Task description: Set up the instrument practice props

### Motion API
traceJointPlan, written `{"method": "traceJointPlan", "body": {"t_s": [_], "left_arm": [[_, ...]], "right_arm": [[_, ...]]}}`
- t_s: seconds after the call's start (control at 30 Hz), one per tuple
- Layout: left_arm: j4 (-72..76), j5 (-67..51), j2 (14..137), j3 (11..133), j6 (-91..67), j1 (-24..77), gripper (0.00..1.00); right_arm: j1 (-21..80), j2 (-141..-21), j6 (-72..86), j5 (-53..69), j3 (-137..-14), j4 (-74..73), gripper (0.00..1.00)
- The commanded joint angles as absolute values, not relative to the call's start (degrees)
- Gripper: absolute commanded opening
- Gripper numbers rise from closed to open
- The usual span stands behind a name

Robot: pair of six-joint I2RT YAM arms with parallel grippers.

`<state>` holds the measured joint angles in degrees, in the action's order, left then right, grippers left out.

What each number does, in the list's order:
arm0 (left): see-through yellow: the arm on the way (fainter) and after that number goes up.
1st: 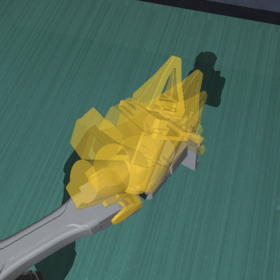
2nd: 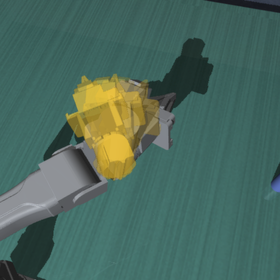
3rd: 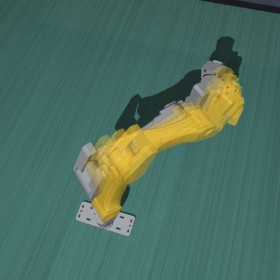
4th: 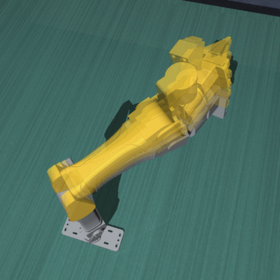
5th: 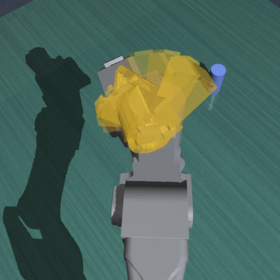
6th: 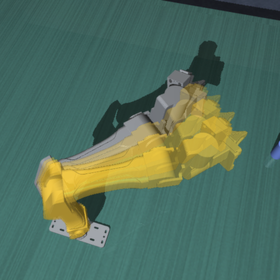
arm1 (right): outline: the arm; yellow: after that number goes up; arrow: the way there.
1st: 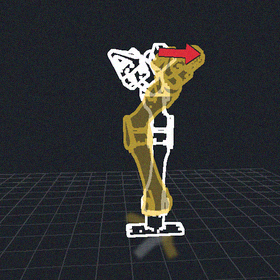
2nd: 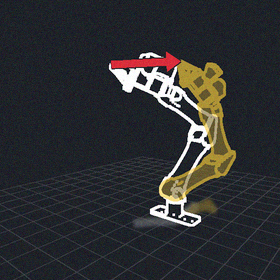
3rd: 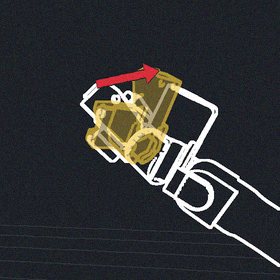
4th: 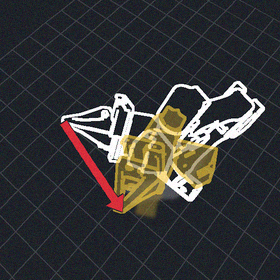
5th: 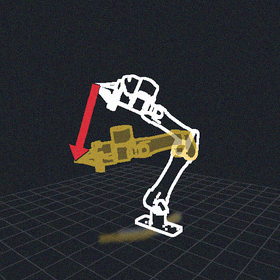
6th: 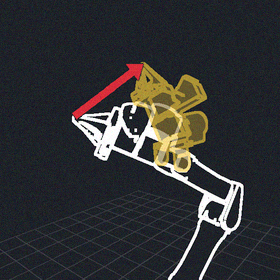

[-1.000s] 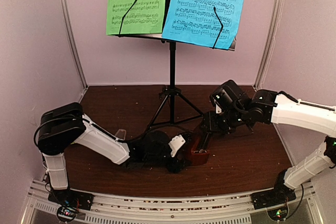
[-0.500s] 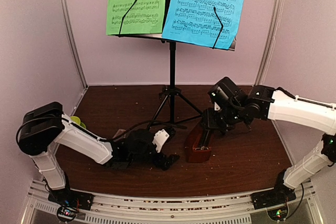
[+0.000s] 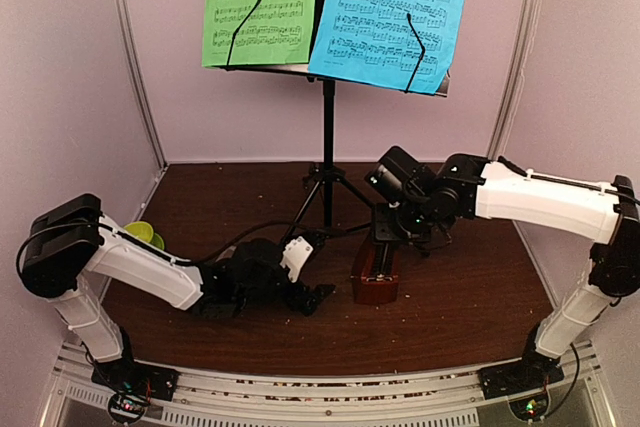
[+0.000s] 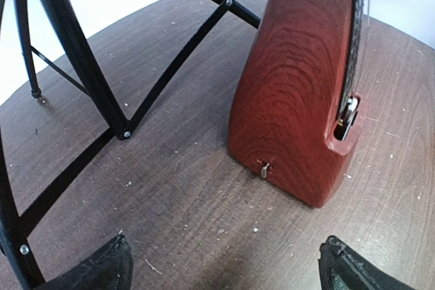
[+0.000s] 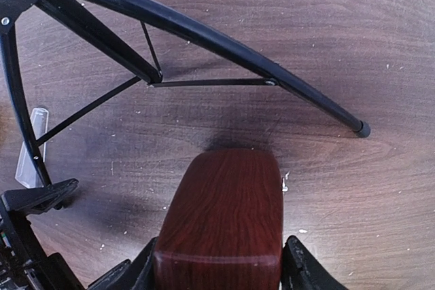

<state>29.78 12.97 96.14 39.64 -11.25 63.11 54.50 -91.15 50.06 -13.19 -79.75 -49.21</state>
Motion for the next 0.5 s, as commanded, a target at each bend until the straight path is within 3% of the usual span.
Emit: {"method": "traceJointPlan", "body": {"t_s": [0.0,0.13,0.27,0.47], "left_arm": [[30.72,13.57,94.75,39.06,-9.55,62.43,0.97],[30.51,13.80,94.51,39.10,-9.23,62.24,0.97],[30.33,13.45,93.55,38.78,-8.94,62.06,0.97],[27.12,13.81,89.50,38.61,-7.51,61.96,0.98]], "right_arm": [[55.05,-90.76,52.13,-13.20,-80.85,-45.59,0.46],[55.10,-90.15,52.33,-11.07,-79.12,-43.21,0.61],[55.05,-88.49,51.26,-8.84,-78.00,-40.95,0.98],[54.90,-81.20,46.54,-8.70,-73.67,-33.42,1.00]]}}
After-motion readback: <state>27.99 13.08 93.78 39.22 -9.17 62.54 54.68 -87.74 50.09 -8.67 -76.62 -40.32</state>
